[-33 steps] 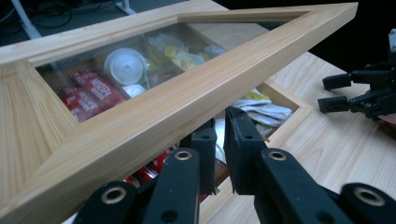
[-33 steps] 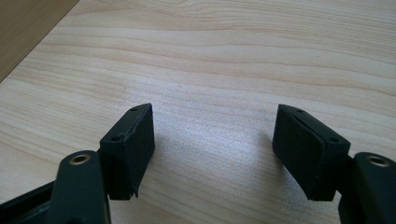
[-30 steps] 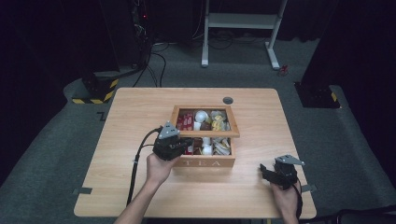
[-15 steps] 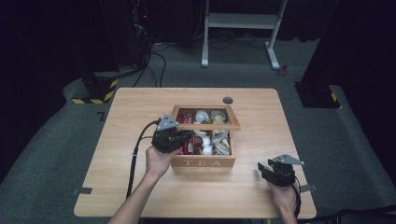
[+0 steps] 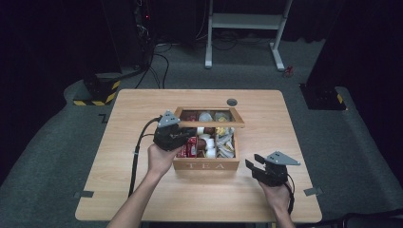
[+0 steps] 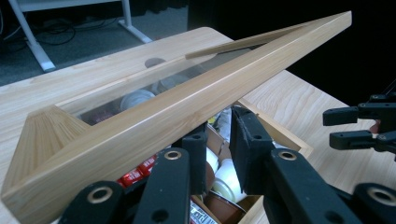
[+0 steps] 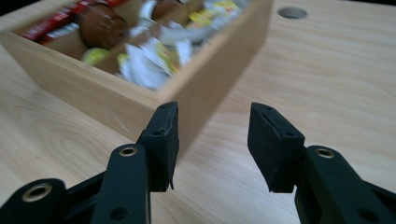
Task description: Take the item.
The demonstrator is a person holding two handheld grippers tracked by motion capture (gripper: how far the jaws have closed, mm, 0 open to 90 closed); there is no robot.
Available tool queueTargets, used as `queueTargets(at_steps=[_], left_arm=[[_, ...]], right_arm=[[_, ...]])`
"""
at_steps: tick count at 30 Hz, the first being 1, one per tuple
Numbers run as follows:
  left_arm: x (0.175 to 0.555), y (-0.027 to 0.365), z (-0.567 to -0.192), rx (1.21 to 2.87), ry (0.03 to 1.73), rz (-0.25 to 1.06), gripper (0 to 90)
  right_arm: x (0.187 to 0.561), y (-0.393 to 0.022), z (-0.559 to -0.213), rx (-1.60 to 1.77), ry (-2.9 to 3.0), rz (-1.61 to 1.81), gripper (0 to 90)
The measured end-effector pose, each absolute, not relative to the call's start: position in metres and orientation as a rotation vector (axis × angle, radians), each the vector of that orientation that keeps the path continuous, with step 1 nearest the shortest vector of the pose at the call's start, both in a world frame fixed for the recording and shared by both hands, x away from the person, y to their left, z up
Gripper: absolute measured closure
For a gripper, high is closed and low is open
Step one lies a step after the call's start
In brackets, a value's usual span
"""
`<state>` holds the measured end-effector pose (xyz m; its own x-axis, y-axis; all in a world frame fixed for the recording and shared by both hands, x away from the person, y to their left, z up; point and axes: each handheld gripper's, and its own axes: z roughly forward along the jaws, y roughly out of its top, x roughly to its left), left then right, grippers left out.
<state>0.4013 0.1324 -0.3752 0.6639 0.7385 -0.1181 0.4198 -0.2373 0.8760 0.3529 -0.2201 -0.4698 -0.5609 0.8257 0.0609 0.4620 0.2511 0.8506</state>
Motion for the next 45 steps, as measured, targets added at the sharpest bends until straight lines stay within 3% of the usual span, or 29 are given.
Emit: queueTargets(at_steps=[14, 45], left_arm=[[0.409, 0.133, -0.366, 1.87, 0.92, 0.408, 75.0], [0.421, 0.132, -0.354, 1.868, 0.937, 0.43, 71.7]], right_arm=[[0.367, -0.159, -0.447, 0.993, 2.229, 1.259, 53.7], [0.416, -0.053, -0.444, 0.969, 2.33, 1.112, 36.0]])
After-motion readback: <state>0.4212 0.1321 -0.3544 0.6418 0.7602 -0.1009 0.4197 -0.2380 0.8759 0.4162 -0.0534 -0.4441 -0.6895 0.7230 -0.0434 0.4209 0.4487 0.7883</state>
